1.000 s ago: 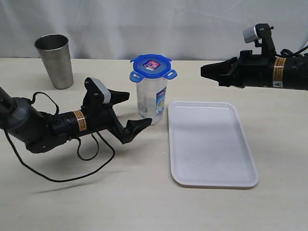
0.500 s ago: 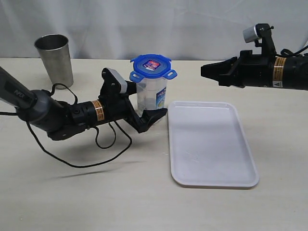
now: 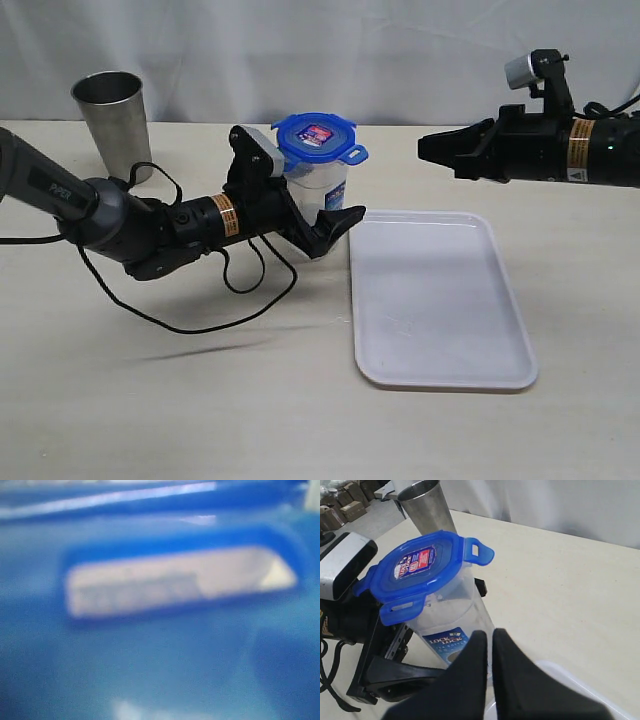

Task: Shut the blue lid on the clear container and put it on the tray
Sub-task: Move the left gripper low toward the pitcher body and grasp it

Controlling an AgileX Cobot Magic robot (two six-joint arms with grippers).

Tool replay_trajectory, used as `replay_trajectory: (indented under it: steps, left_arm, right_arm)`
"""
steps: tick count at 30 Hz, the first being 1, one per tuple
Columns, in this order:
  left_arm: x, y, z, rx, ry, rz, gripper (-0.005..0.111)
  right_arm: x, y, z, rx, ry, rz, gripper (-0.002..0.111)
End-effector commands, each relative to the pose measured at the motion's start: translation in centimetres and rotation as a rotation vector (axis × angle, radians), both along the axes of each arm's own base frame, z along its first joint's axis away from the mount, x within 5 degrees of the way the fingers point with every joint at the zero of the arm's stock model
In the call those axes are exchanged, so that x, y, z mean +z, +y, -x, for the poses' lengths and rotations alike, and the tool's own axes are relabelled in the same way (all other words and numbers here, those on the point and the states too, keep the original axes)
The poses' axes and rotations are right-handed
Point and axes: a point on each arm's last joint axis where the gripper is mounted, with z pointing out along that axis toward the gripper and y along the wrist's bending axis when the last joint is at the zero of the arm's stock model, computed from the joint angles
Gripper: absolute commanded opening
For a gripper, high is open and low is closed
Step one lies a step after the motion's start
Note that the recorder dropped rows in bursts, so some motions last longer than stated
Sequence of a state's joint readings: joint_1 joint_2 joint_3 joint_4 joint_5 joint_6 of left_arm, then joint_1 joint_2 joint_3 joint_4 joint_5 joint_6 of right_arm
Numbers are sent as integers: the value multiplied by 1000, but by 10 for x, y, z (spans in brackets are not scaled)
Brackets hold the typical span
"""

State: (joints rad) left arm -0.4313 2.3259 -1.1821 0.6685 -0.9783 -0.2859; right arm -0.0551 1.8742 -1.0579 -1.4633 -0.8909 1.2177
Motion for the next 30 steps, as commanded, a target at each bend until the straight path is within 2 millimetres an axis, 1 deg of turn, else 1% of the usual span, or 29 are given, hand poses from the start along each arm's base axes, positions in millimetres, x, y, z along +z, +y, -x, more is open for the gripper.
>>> replay_trajectory:
  steps: [1, 11, 12, 14, 15, 16, 17, 18, 19, 20, 21, 23, 26, 30]
  left_arm:
    - [0, 0, -2, 21, 12, -4, 101]
    - [0, -1, -2, 19, 13, -4, 101]
    - [-1, 0, -2, 21, 16, -9, 99]
    - [-2, 0, -3, 25, 23, -21, 86]
    - [-3, 0, -3, 25, 25, -25, 77]
    - [-3, 0, -2, 17, 24, -32, 67]
    - [-4, 0, -2, 12, 25, -39, 48]
    - [-4, 0, -2, 13, 27, -43, 39]
    - [-4, 0, -2, 22, 30, -41, 23]
    - [-4, 0, -2, 26, 31, -39, 17]
    - [-4, 0, -2, 21, 31, -44, 8]
    - [-4, 0, -2, 14, 31, -56, 0]
    - [-4, 2, -2, 6, 32, -86, 0]
    - [2, 10, 1, -136, -45, -163, 0]
  right_arm:
    - [2, 0, 1, -6, -6, -5, 4]
    - [2, 0, 1, -5, -7, -3, 4]
    - [2, 0, 1, -5, -7, -3, 4]
    - [2, 0, 1, -5, -7, -3, 4]
    - [2, 0, 1, -5, -7, -3, 4]
    - [2, 0, 1, -5, -7, -3, 4]
    - [2, 0, 1, -5, -7, -3, 4]
    - [2, 0, 1, -5, -7, -3, 4]
    - [2, 0, 1, -5, -7, -3, 4]
    - [2, 0, 1, -5, -7, -3, 4]
    - [2, 0, 1, -7, -6, -2, 4]
    - [1, 0, 1, -6, -6, -1, 4]
    - [1, 0, 1, -6, -6, -1, 4]
    - [1, 0, 1, -7, -4, -2, 4]
